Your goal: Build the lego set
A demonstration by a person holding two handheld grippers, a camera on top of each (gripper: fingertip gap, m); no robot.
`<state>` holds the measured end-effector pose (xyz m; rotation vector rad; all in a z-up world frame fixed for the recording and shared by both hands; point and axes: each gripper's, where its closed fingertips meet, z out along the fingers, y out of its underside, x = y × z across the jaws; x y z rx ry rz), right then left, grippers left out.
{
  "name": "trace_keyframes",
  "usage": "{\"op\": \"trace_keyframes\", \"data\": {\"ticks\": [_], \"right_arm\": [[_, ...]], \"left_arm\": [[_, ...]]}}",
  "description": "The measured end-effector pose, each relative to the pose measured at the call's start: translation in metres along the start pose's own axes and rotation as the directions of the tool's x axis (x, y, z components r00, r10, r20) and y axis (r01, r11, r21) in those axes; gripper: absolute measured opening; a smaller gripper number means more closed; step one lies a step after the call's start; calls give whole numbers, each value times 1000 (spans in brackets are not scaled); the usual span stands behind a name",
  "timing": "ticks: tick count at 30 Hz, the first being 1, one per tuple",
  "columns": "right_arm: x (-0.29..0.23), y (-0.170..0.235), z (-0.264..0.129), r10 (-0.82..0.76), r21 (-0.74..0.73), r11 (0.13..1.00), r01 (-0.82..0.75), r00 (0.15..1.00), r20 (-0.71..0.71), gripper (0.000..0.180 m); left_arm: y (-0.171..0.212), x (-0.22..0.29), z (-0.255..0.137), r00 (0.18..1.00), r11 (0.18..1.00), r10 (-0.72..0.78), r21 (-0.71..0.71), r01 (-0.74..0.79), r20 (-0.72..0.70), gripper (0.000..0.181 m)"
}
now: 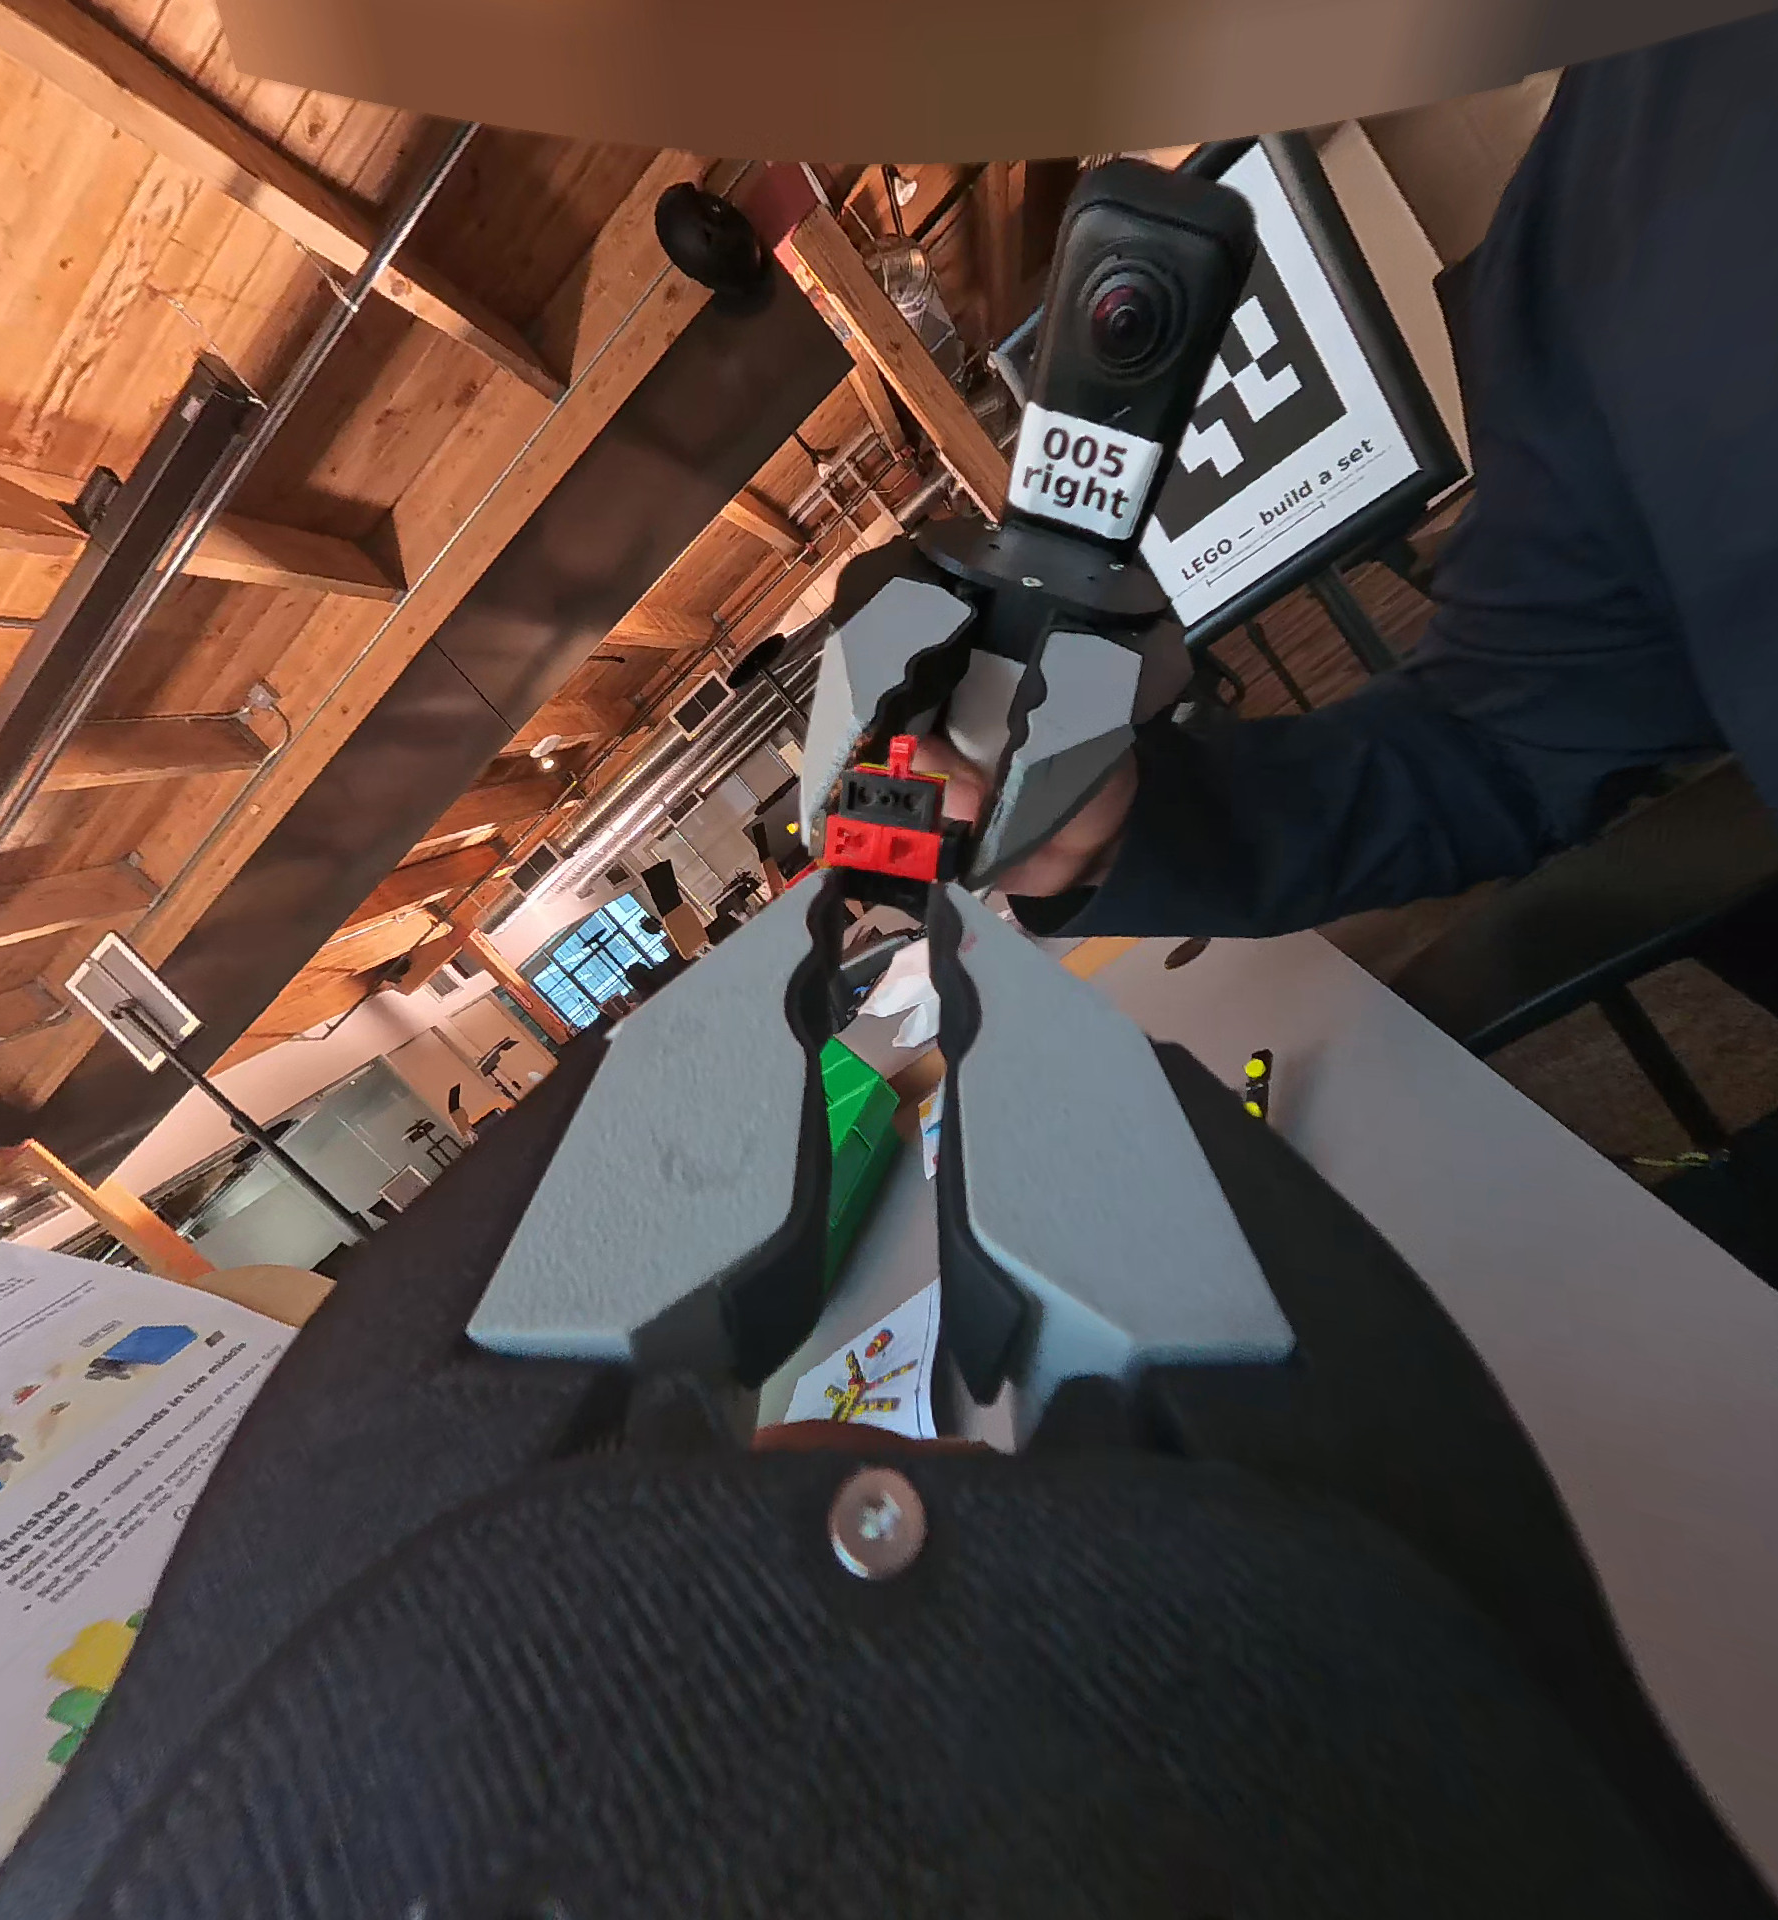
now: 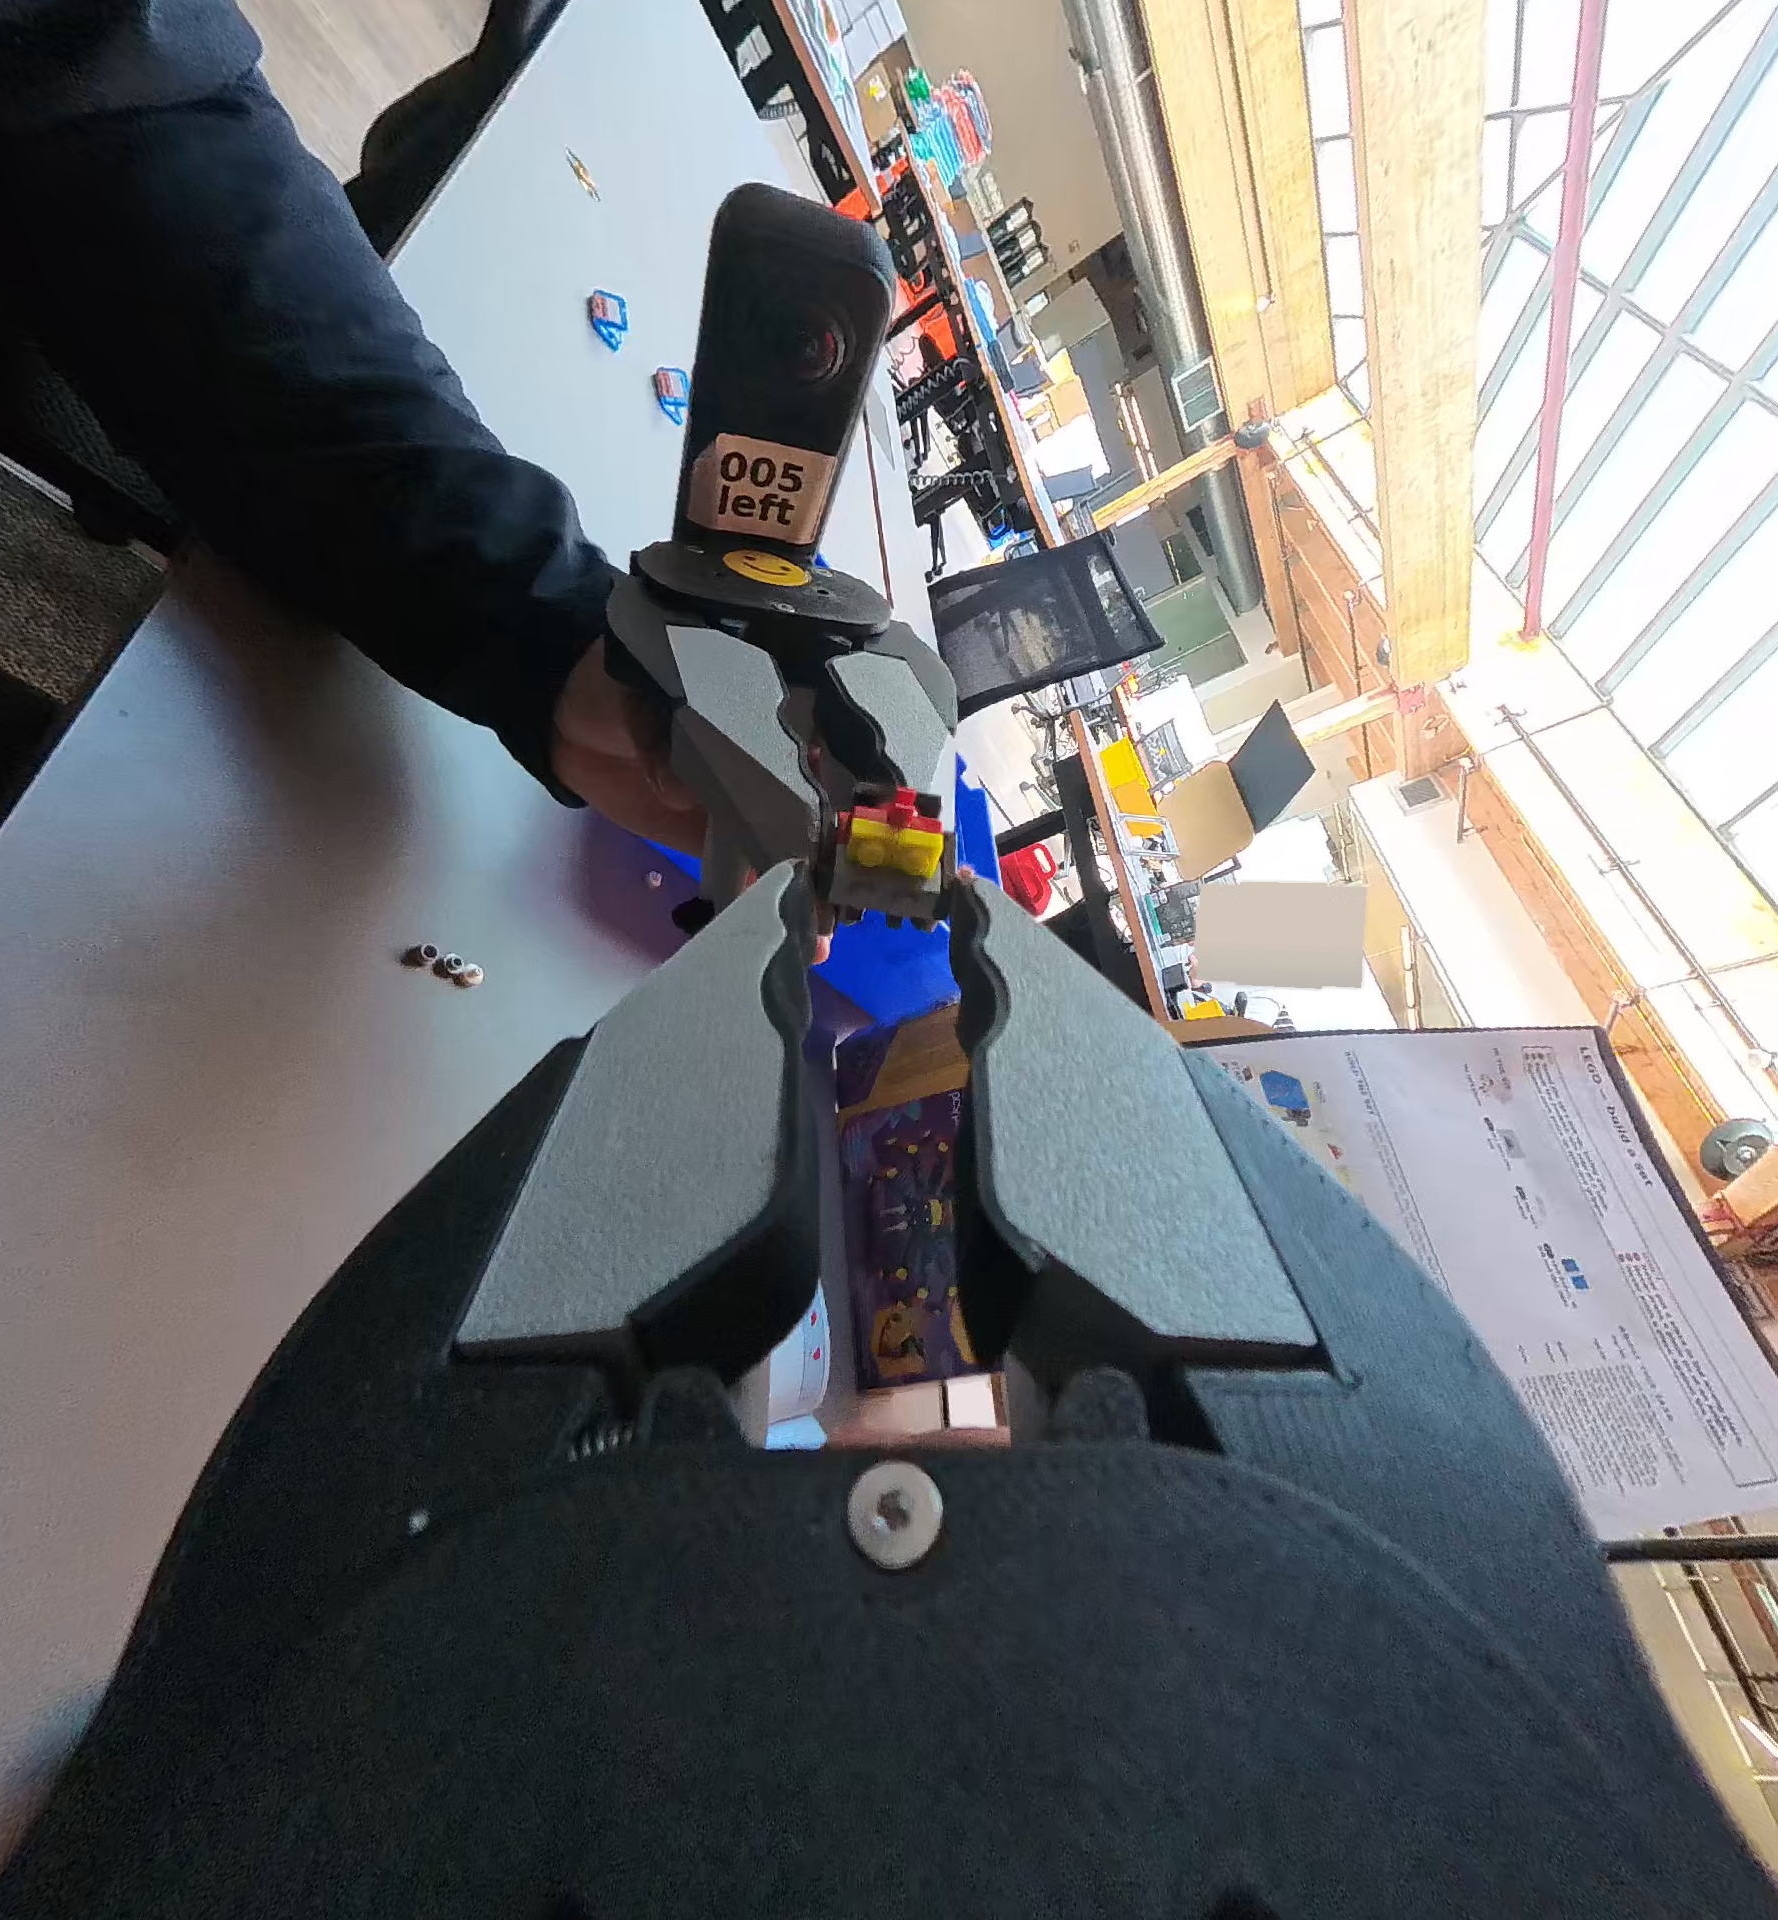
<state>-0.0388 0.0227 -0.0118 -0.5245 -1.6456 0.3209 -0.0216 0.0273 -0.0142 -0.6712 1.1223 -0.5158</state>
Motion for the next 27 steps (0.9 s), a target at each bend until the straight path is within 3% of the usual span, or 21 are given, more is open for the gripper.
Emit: {"op": "trace_keyframes", "data": {"ticks": [8, 19, 24, 27], "right_arm": [[-3, 6, -1, 9, -32, 999, -9, 1000, -6, 24], [-9, 74, 6, 378, -104, 921, -376, 926, 3, 24], [3, 102, -16, 534, -140, 834, -534, 845, -35, 24], [-7, 141, -35, 632, -276, 736, -619, 773, -48, 24]], "left_arm": [[6, 2, 2, 1000, 1000, -19, -10, 19, -7, 13], [75, -9, 3, 986, 956, -139, -248, 158, 91, 13], [99, -10, 0, 971, 911, -209, -338, 236, 113, 43], [101, -32, -17, 972, 901, -155, -377, 213, 178, 48]]}}
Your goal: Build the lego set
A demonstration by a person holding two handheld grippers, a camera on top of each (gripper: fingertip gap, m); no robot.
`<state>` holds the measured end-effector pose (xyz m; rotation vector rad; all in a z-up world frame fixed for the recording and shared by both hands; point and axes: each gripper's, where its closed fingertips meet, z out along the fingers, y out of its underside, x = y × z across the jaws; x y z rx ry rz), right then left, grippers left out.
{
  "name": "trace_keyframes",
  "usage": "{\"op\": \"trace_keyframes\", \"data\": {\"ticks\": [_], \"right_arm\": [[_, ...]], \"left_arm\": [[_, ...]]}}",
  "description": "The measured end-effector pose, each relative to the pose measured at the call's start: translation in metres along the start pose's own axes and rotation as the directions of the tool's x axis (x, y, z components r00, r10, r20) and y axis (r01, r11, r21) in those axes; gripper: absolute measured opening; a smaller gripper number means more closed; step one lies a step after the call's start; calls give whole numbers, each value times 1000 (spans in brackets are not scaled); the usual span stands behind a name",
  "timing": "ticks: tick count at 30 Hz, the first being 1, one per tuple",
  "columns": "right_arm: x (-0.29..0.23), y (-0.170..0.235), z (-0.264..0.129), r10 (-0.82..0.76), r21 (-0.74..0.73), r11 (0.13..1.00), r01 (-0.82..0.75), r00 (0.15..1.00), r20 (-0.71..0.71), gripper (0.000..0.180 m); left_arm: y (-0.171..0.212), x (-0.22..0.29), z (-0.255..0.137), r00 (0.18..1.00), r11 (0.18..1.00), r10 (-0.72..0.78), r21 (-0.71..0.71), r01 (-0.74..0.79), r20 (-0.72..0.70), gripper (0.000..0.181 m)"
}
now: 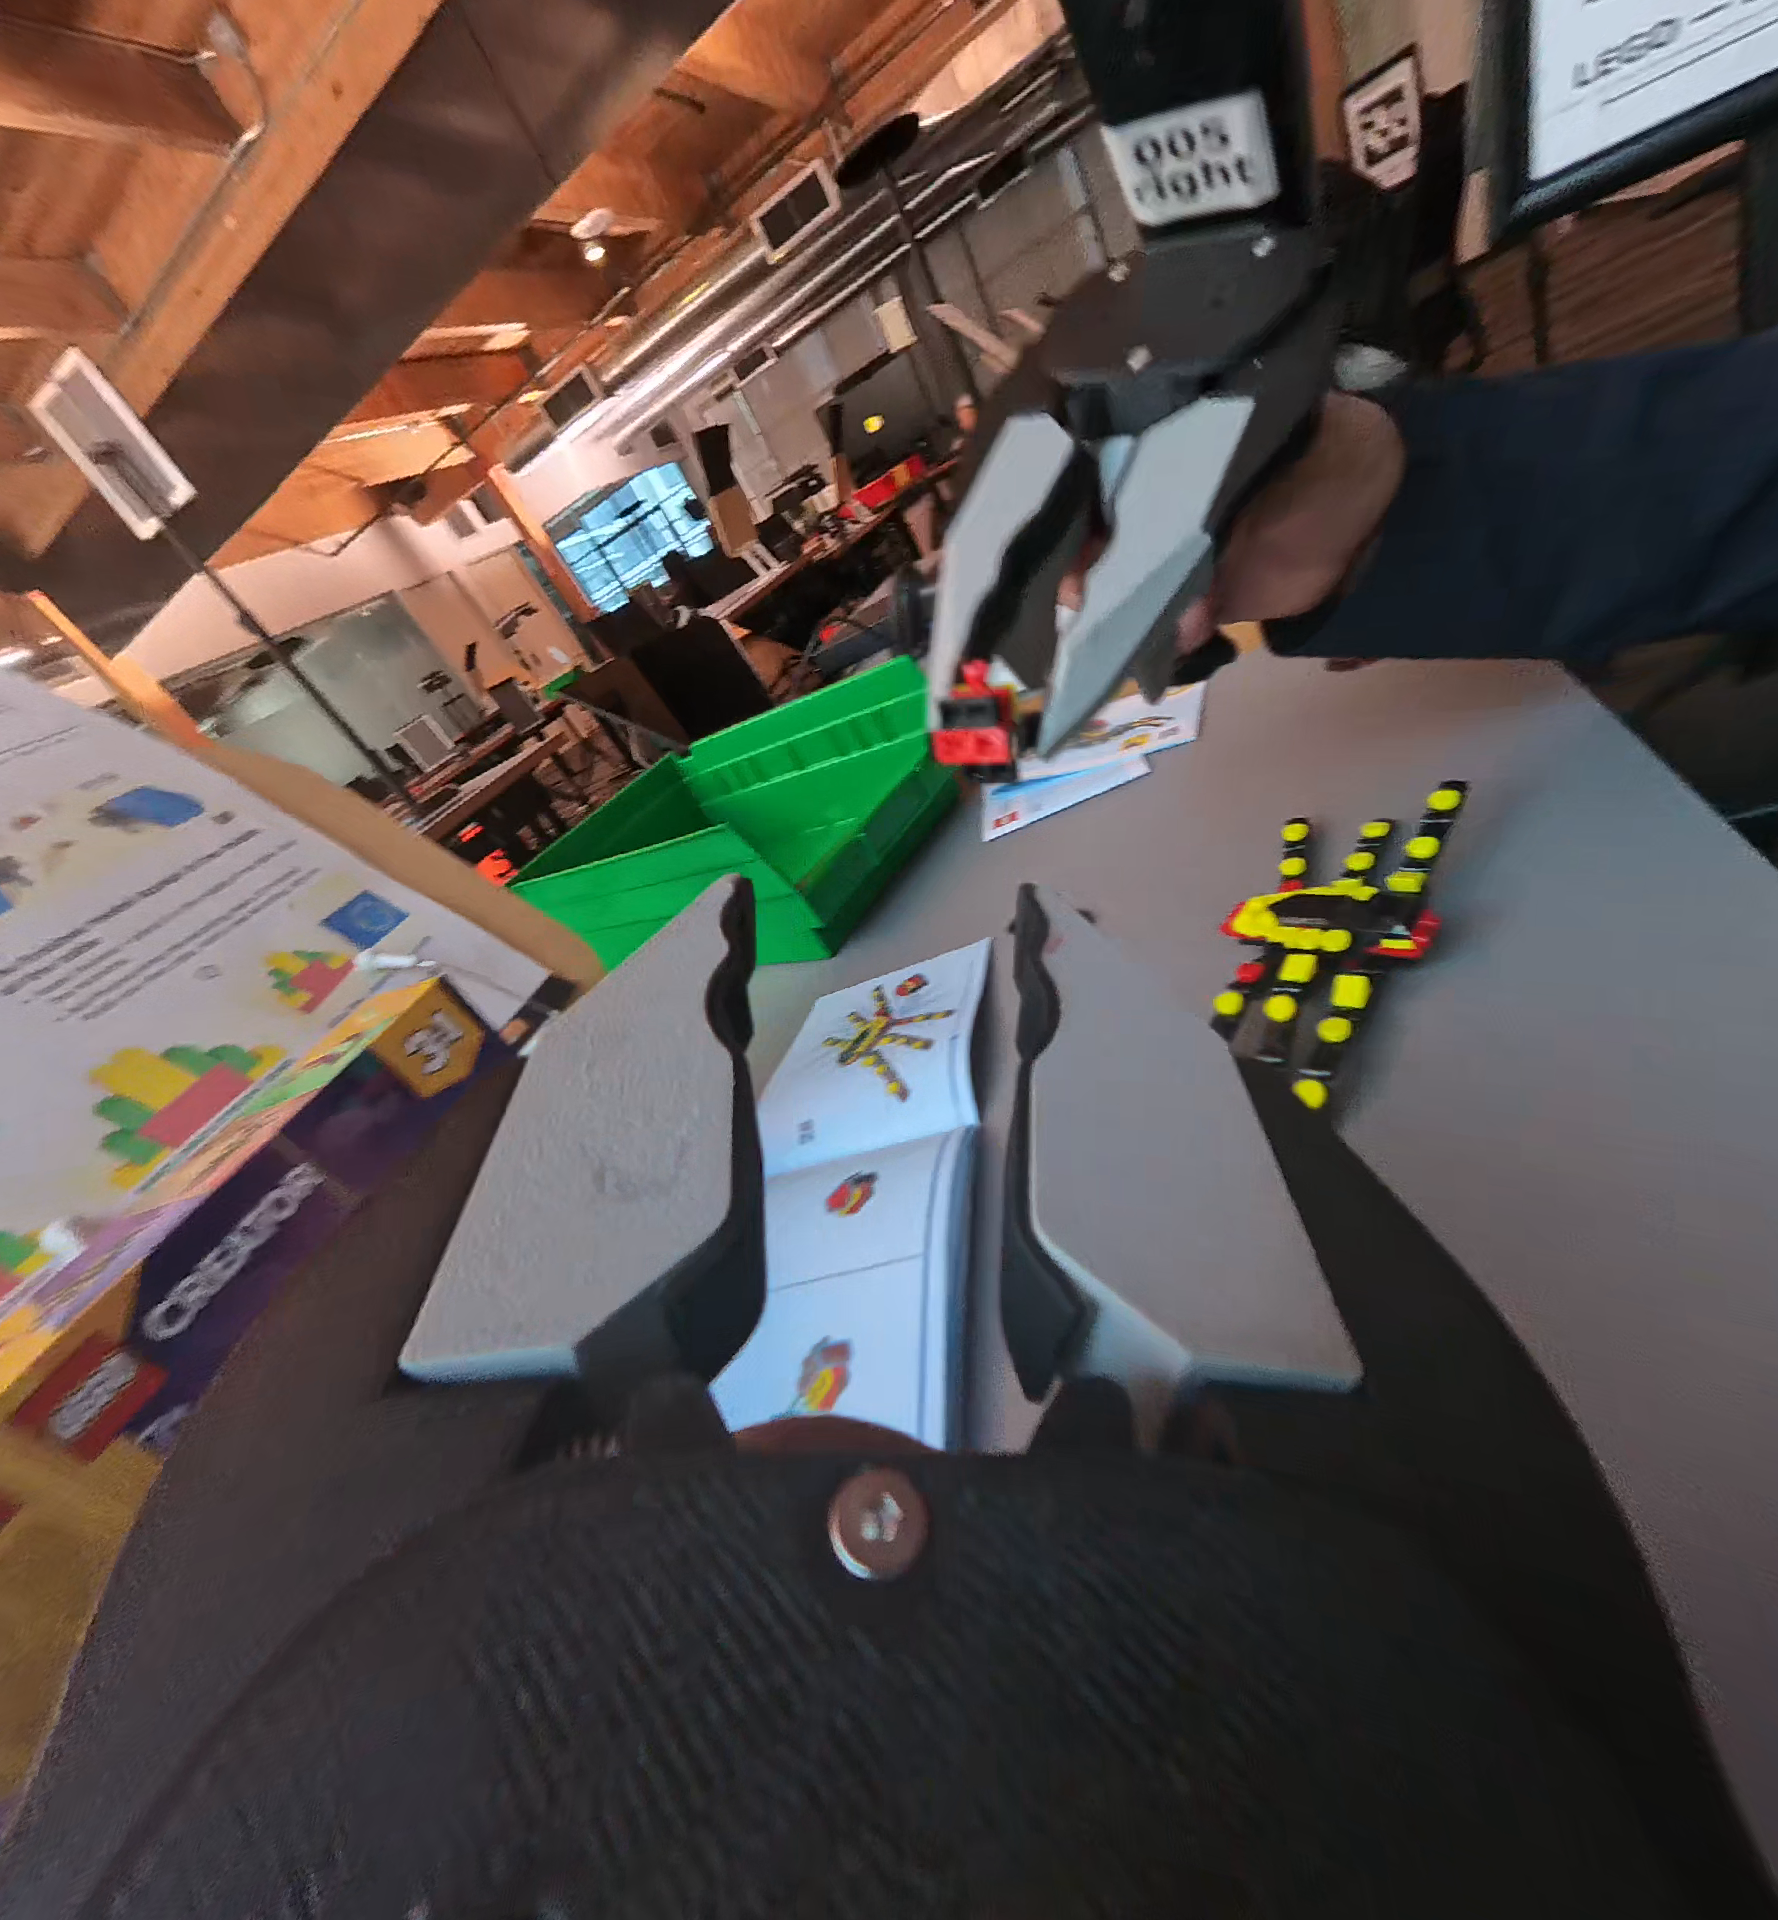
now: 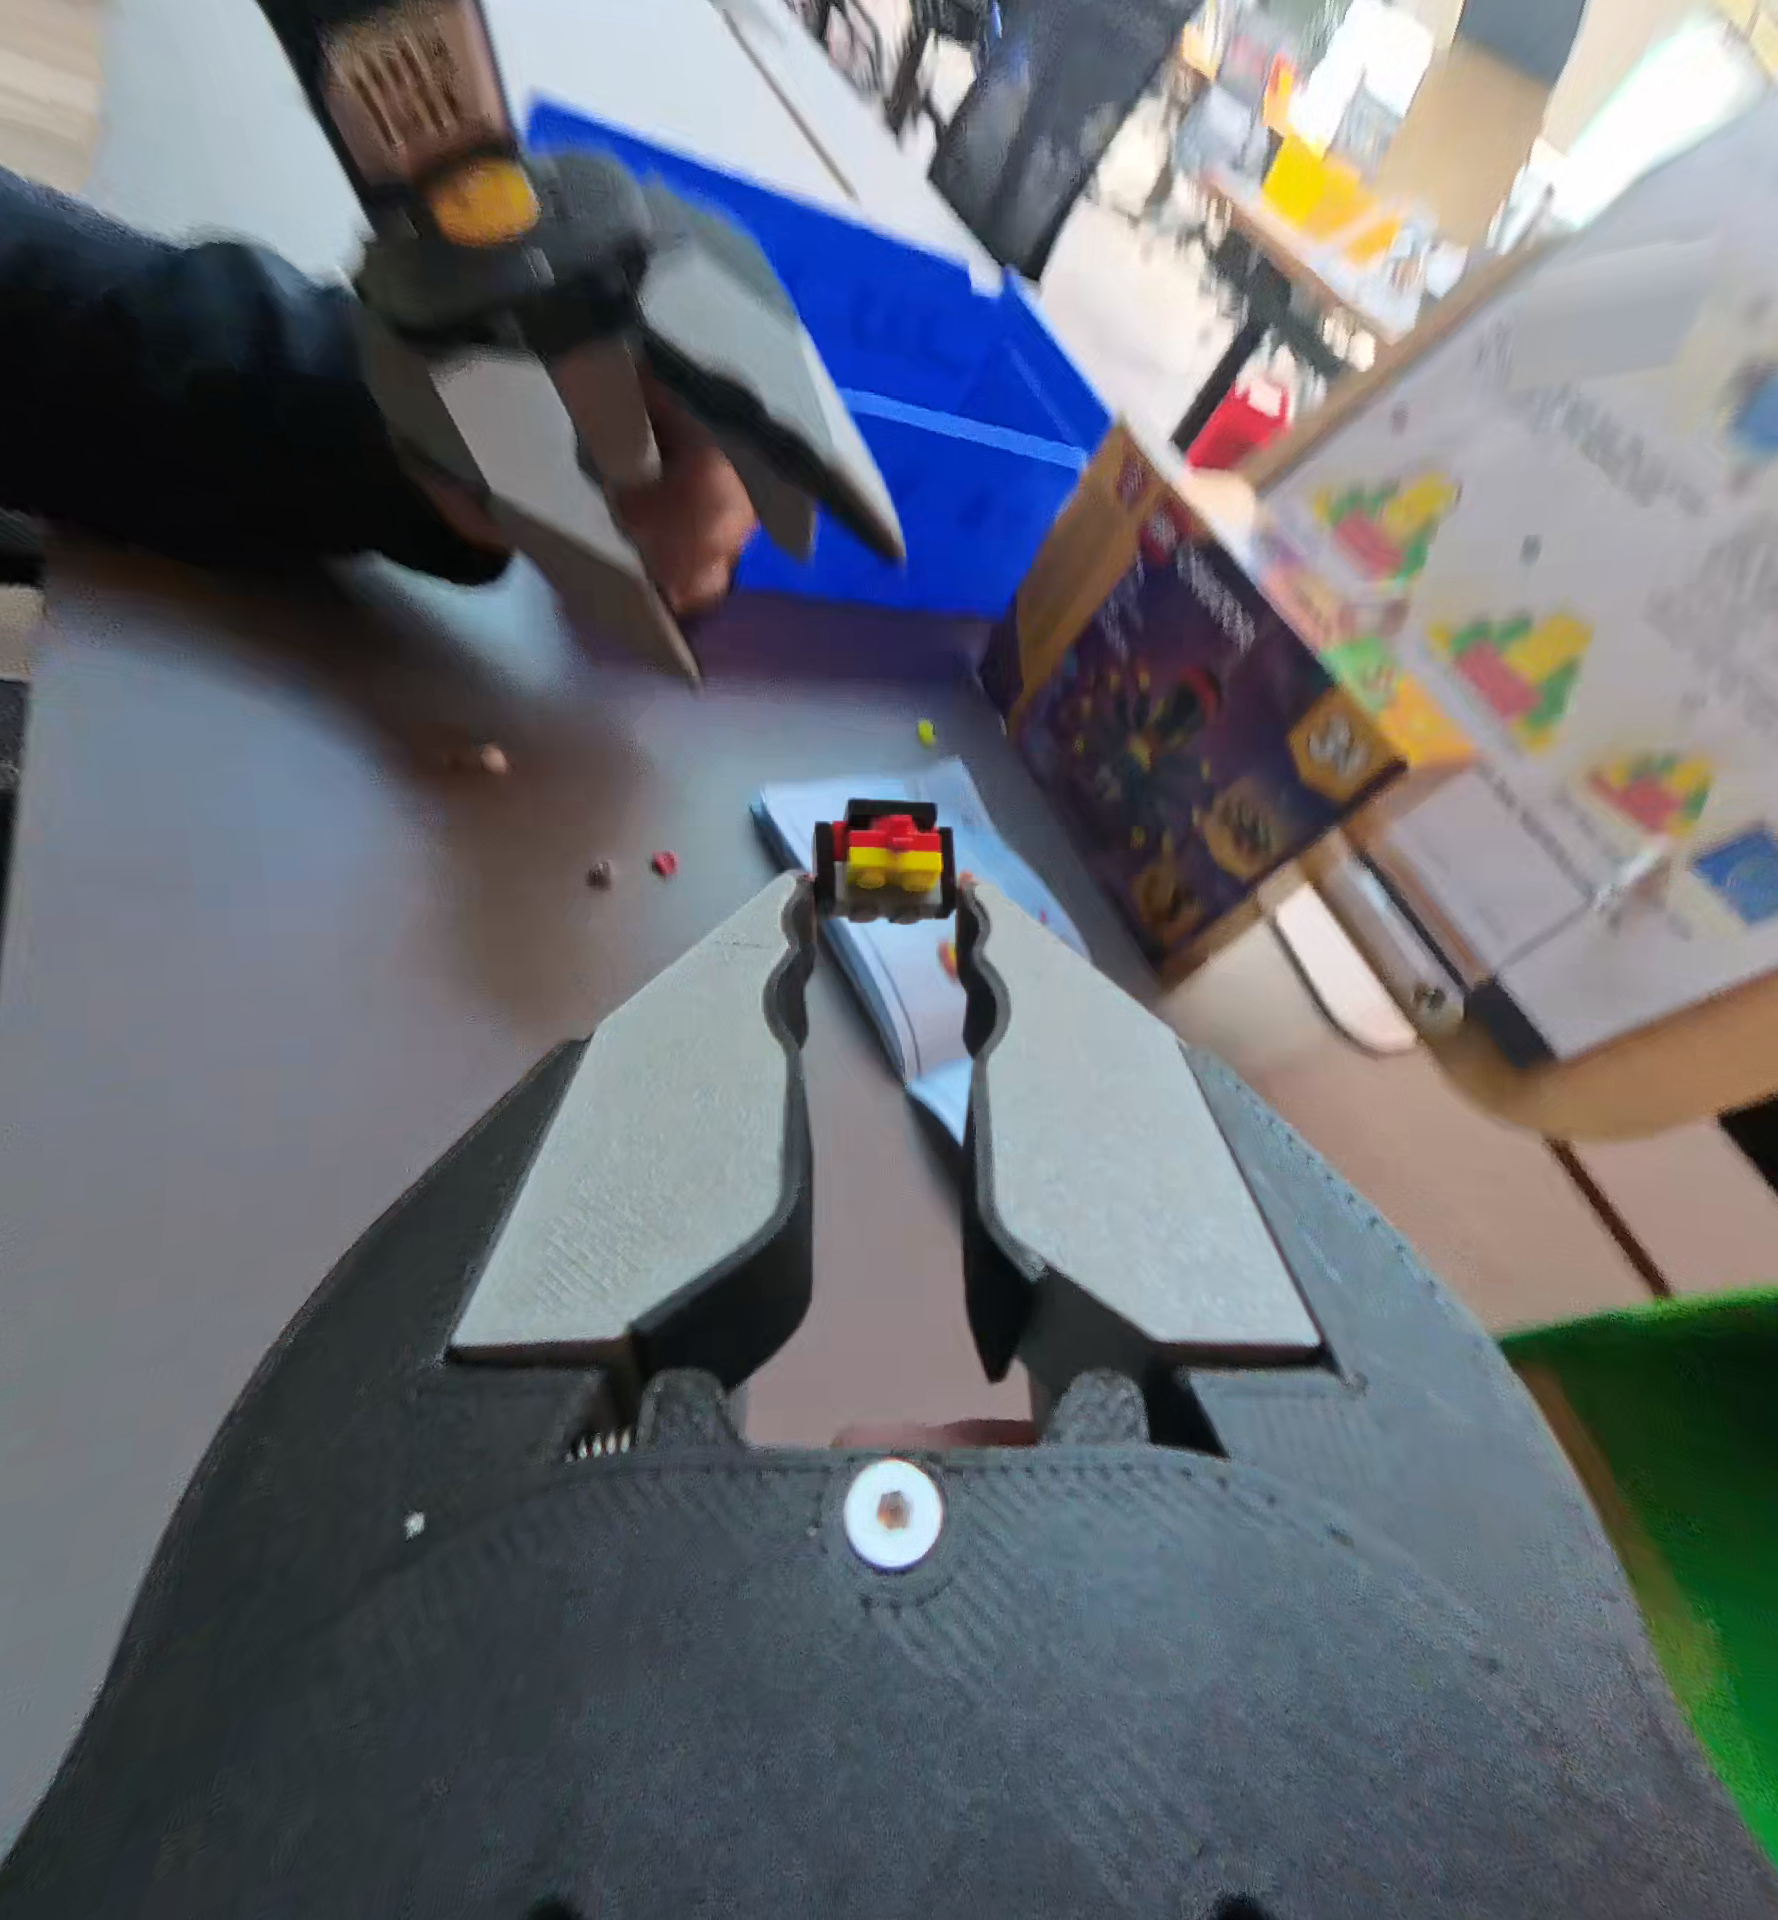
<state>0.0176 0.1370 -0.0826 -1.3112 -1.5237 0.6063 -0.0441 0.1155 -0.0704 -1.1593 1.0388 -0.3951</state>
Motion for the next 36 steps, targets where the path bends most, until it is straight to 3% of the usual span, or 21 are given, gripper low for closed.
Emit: {"op": "trace_keyframes", "data": {"ticks": [7, 16, 22, 25, 29, 33, 36], "right_arm": [[16, 87, 5, 113, -228, 967, -114, 993, -18, 24], [6, 96, 22, 3, -80, 997, 0, 999, 40, 23], [-3, 115, 25, -53, -155, 986, 63, 996, 70, 20], [8, 105, 20, -22, -100, 995, 24, 999, 25, 25], [56, 85, -8, 149, 72, 987, -140, 979, -138, 28], [102, 90, -42, 370, 222, 921, -319, 894, -252, 45], [117, 90, -59, 477, 320, 862, -393, 844, -246, 51]], "left_arm": [[19, -33, -17, 975, 978, -183, -77, 193, 123, 38], [63, -12, 2, 941, 902, -320, -268, 339, 112, 12], [95, 3, 9, 918, 823, -382, -413, 389, 103, 23], [92, 5, 10, 922, 834, -374, -399, 381, 101, 24], [92, 2, 11, 923, 836, -365, -395, 381, 119, 24], [92, -3, 10, 931, 847, -332, -387, 364, 148, 24], [93, -3, 11, 949, 862, -274, -398, 315, 158, 24]]}}
